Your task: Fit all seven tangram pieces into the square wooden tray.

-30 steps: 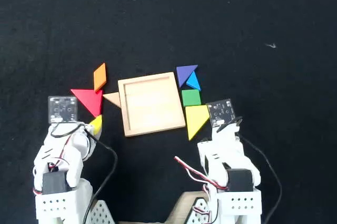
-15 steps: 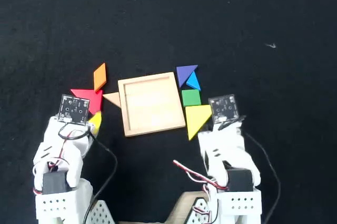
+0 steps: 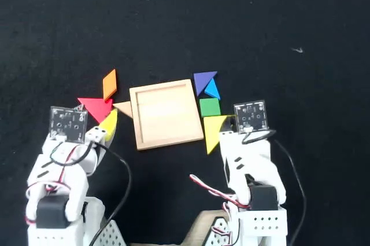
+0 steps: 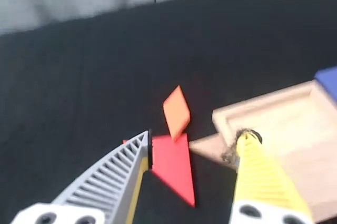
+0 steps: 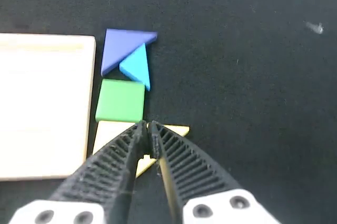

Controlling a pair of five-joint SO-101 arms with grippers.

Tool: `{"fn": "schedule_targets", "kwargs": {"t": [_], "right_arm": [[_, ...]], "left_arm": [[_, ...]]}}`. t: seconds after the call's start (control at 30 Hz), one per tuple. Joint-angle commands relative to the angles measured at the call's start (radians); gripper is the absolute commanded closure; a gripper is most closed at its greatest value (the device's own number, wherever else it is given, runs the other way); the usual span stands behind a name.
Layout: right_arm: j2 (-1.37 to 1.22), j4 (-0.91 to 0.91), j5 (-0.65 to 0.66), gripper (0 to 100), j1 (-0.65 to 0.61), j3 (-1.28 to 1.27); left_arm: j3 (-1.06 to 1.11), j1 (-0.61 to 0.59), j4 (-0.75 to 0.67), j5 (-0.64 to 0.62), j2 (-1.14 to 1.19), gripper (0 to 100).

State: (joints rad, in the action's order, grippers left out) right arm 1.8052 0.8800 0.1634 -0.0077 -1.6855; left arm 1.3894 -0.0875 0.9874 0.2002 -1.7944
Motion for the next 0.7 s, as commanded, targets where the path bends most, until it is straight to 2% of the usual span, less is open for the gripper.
{"fn": "schedule_targets", "kwargs": {"t": [0.0,0.1,0.23,0.33,0.5,0.67], "right_arm": [[0.051,0.032,0.005,98.6,0.003,-0.001],[0.051,0.032,0.005,98.6,0.000,-0.001],[0.051,0.034,0.005,98.6,0.000,-0.001],[0.051,0.034,0.005,98.6,0.000,-0.001],[0.051,0.077,0.005,98.6,0.005,-0.001],[0.053,0.083,0.005,98.6,0.006,-0.001]], "left_arm": [[-0.185,0.045,0.006,-0.005,0.026,74],[-0.240,0.074,0.000,-0.006,0.137,74],[-0.285,0.104,-0.084,-0.020,0.379,74],[-0.306,0.107,-0.160,-0.095,0.598,74],[-0.320,0.076,-0.227,-0.184,0.876,74],[-0.348,-0.013,-0.245,-0.187,0.990,74]]}}
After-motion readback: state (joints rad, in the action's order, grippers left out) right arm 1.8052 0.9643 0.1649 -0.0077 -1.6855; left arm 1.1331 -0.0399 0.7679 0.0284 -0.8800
